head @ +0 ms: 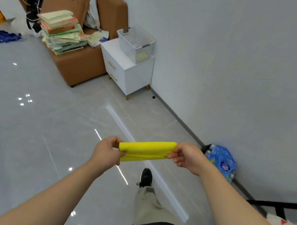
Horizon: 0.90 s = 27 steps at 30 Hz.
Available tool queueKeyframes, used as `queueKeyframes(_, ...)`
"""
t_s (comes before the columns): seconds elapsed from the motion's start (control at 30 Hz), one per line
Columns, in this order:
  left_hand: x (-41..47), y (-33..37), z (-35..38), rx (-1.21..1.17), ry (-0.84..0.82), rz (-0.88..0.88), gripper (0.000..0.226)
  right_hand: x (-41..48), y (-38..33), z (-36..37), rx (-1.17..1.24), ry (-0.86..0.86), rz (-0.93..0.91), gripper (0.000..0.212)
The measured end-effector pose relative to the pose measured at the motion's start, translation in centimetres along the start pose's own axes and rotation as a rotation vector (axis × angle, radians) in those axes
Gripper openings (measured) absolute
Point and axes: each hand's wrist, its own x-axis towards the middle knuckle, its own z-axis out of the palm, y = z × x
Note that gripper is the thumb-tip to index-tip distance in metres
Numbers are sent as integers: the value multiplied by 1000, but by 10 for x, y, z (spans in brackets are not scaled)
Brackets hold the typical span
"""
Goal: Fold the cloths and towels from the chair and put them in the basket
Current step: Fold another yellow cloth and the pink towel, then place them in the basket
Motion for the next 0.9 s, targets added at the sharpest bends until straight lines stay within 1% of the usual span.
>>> queueKeyframes(0.07, 49, 31, -6, -32, 25, -44, 23, 34, -48, -2, 43, -54, 47, 20)
queueKeyframes(0.13, 91, 64, -13, -79, 24, -94, 26, 62, -96, -3, 56, -74, 85, 24)
queueKeyframes(0.2, 137, 95, -20, -143, 19, -122, 28, 93, -152, -4, 1, -68, 77, 39)
queueKeyframes(0.23, 159, 109, -23, -180, 14, -133, 26, 107, -179, -2, -56, -61, 72, 47)
queueKeyframes(0.27, 181, 124, -26, -222, 13, -142, 21, 121, -205, 0, -115, -50, 61, 50)
queueKeyframes(0.33, 228, 149, -33, -322, 39, -192, 16, 152, -255, 6, -207, -23, 35, 44)
queueKeyframes(0.4, 275, 172, -43, -453, 73, -272, 16, 191, -298, 15, -234, 1, 19, 29)
queueKeyframes(0.47, 328, 188, -53, -517, 88, -292, 19, 234, -341, 26, -249, 11, 12, 17)
queueKeyframes(0.5, 357, 192, -58, -500, 83, -280, 23, 255, -362, 32, -252, 14, 8, 14)
queueKeyframes(0.53, 386, 195, -64, -463, 73, -253, 21, 275, -382, 38, -253, 15, -1, 12)
queueKeyframes(0.6, 441, 203, -78, -349, 43, -179, 7, 313, -422, 52, -280, 15, -26, 16)
queueKeyframes(0.63, 469, 209, -85, -274, 26, -147, 8, 330, -443, 59, -309, 15, -34, 20)
queueKeyframes(0.77, 570, 249, -116, -33, -67, -55, 21, 391, -528, 85, -515, 1, -79, 31)
queueKeyframes(0.9, 667, 292, -135, 226, -157, 103, 41, 461, -611, 100, -734, 30, -215, 45)
